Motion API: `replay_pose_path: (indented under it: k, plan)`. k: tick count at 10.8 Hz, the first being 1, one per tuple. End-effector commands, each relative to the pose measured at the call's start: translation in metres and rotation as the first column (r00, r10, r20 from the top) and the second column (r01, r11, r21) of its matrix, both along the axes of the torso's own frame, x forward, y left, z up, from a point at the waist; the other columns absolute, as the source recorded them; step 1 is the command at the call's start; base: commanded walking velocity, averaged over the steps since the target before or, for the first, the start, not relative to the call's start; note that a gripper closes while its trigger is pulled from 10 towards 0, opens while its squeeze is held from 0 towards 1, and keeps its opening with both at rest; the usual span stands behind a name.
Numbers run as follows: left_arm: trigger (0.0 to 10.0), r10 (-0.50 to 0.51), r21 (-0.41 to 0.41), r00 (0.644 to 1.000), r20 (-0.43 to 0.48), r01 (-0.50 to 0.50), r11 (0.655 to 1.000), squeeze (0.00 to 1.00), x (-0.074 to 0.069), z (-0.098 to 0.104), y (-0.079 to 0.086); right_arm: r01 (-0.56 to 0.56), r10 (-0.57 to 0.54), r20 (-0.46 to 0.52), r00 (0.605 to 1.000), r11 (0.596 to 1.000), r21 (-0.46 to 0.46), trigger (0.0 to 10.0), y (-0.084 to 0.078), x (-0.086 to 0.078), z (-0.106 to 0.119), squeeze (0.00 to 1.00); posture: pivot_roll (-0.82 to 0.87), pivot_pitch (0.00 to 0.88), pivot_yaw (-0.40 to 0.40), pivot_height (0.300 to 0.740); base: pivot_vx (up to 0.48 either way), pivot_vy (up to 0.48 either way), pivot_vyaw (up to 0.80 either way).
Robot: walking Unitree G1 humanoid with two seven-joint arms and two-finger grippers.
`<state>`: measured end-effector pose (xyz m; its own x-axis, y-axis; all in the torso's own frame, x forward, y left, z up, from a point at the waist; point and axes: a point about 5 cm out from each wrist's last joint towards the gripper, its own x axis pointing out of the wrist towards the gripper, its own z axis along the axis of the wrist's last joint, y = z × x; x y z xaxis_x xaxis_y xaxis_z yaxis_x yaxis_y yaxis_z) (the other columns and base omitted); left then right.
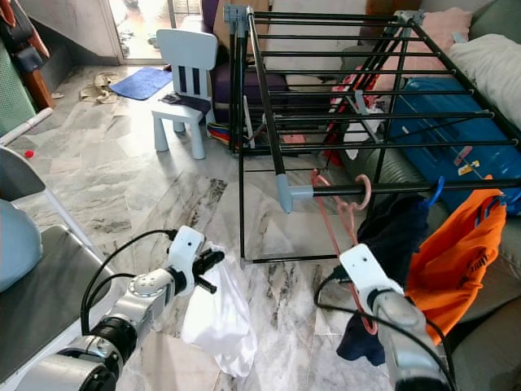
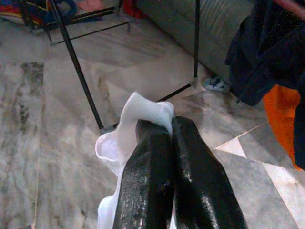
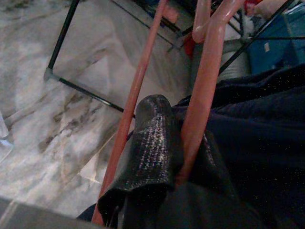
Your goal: Hang hanger
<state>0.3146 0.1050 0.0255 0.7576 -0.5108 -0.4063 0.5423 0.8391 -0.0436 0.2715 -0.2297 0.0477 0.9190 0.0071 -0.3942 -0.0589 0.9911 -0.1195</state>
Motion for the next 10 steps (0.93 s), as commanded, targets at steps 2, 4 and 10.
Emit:
replay_pose_path:
  k: [2, 4, 10]
  plan:
    - [10.0, 0.004, -0.001, 0.999, 0.034, -0.004, 1.0, 0.0, 0.003, 0.005, 0.0, 0.029, -0.029, 0.109, 0.994, 1.0, 0.004, 0.0, 0.002, -0.002, 0.016, 0.0, 0.06, 0.0, -0.064, 0.74, 0.0, 0.0, 0.0]
    - [10.0, 0.032, -0.05, 0.997, 0.065, -0.029, 0.998, 0.0, 0.011, 0.017, 0.0, 0.035, -0.043, 0.195, 0.98, 0.998, 0.044, 2.8, 0.011, -0.02, 0.023, 0.0, 0.06, 0.0, -0.065, 0.74, 0.0, 0.0, 0.0]
    - [10.0, 0.074, -0.099, 0.985, 0.155, -0.059, 0.993, 0.0, -0.002, 0.019, -0.002, 0.133, -0.172, 0.219, 0.96, 0.975, 0.178, 10.0, 0.017, -0.057, 0.017, 0.0, 0.05, 0.0, -0.068, 0.74, 0.0, 0.0, 0.0]
